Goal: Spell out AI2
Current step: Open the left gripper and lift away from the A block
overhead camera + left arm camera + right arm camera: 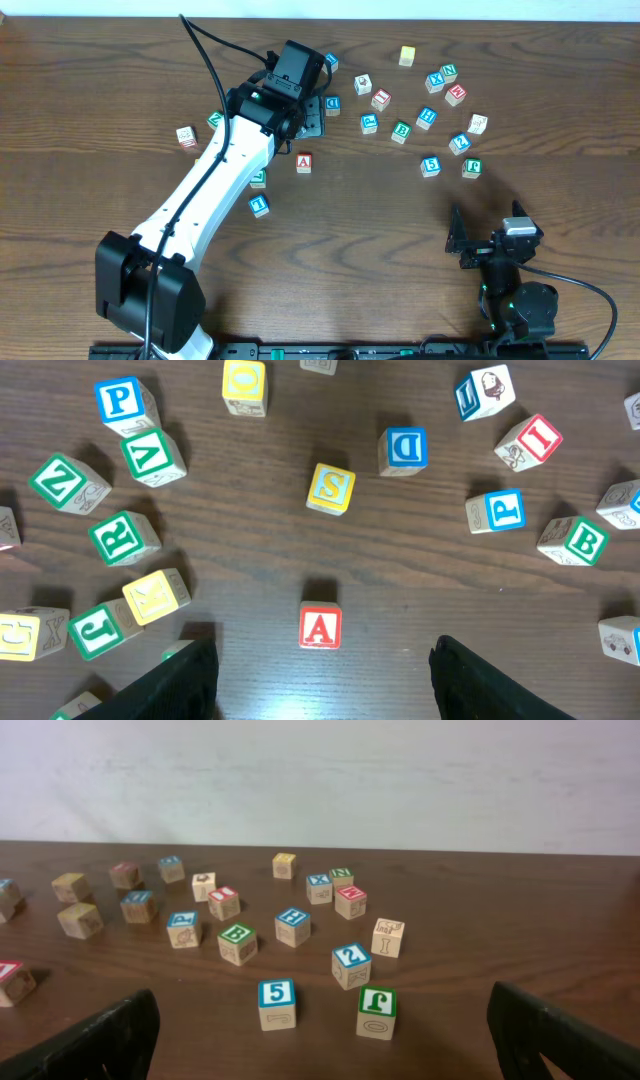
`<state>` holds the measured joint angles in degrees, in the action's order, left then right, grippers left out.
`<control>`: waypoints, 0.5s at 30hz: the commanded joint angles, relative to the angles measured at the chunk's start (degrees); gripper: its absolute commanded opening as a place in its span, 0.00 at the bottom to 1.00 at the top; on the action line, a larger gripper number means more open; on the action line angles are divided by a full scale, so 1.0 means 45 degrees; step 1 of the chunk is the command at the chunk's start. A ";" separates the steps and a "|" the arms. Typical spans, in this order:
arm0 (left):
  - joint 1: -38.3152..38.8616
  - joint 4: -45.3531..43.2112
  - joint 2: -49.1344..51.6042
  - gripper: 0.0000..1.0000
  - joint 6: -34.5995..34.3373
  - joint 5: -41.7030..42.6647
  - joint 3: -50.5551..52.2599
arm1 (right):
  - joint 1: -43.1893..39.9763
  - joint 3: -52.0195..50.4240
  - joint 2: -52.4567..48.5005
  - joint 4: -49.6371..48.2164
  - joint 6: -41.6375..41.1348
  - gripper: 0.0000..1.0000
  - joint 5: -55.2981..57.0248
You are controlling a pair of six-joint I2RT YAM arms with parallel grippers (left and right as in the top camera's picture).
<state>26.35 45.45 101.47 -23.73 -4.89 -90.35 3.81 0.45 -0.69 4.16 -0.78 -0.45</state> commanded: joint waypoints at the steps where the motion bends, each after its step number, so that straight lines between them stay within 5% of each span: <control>1: -0.0068 0.0214 -0.0238 0.67 0.0175 -0.0165 -0.0262 | -0.0092 -0.0029 0.0068 0.0049 0.0146 0.99 -0.0039; 15: -0.0622 0.0772 -0.0350 0.68 0.0180 -0.0029 -0.0262 | -0.0092 -0.0029 0.0068 0.0049 0.0146 0.99 -0.0039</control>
<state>25.47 48.34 101.47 -23.70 -4.82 -90.35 3.81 0.45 -0.69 4.19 -0.78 -0.45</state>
